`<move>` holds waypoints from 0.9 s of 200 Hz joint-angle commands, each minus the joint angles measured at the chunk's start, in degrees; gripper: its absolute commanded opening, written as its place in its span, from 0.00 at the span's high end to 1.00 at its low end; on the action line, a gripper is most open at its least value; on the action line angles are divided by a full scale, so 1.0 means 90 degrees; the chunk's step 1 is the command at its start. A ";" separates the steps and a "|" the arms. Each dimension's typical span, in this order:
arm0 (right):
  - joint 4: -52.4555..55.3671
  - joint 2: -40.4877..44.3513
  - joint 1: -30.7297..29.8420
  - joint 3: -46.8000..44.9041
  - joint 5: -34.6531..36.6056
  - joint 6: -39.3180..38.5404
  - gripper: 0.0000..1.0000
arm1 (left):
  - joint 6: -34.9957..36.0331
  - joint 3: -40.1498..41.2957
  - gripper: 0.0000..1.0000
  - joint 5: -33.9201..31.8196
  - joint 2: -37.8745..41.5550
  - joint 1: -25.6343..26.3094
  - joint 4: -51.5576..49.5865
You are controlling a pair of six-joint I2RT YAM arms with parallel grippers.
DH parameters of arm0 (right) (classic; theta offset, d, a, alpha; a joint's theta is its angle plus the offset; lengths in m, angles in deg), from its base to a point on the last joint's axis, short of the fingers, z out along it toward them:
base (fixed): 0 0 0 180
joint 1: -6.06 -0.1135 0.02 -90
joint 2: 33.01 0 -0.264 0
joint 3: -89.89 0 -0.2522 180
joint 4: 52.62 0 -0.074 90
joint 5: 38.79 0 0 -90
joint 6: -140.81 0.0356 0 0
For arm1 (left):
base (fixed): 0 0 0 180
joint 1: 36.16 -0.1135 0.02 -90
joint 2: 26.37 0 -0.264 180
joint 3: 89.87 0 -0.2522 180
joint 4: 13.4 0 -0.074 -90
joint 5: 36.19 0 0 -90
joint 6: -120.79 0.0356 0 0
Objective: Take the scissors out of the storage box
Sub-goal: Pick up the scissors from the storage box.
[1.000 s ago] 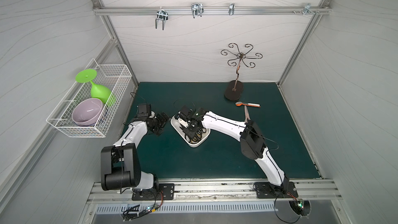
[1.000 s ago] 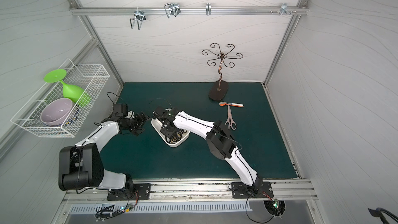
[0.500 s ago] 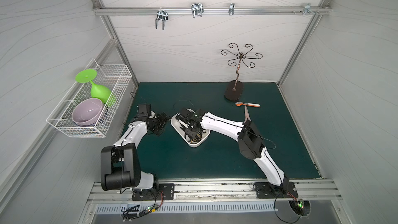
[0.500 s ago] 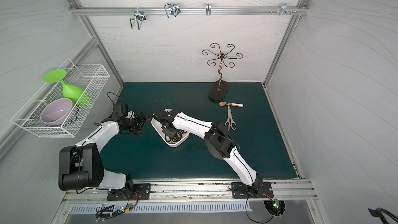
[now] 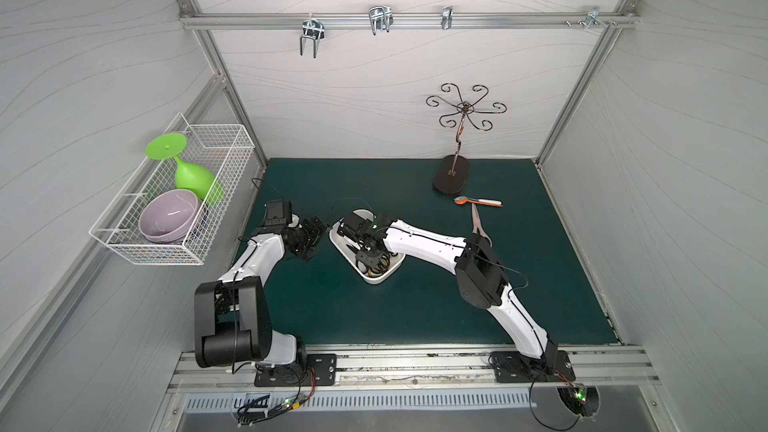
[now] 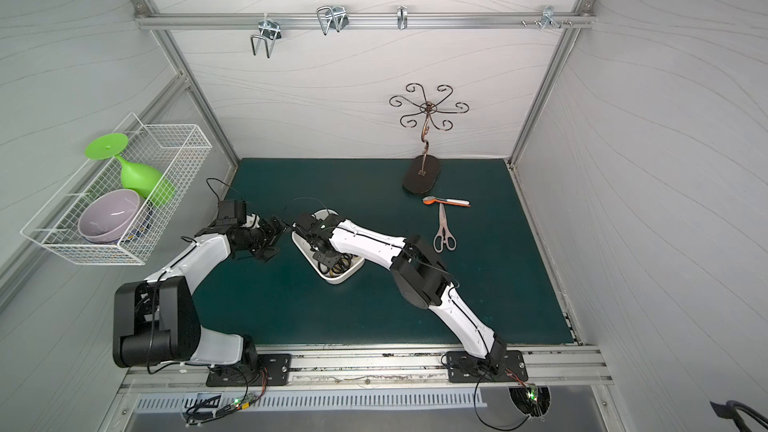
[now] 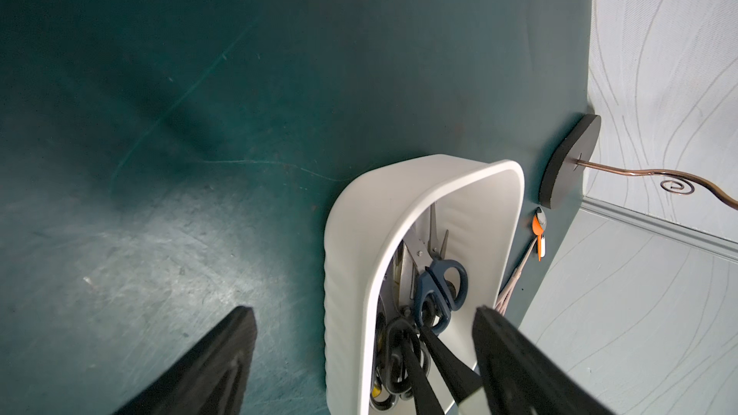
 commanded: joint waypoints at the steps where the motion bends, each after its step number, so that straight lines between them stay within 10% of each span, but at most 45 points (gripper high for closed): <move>1: 0.0207 -0.0112 -0.0058 0.0067 0.0092 -0.0035 0.82 | 0.0028 -0.0013 0.11 0.0086 0.0082 -0.0030 0.0076; 56: 0.0352 -0.0085 -0.0030 0.0273 0.0369 0.0015 0.99 | 0.0025 -0.0003 0.11 0.0081 0.0119 -0.0039 0.0077; 180: 0.0408 0.0752 0.0425 -0.0118 0.0410 0.0256 1.00 | -0.0075 -0.0047 0.11 0.0130 0.0073 -0.0034 0.0093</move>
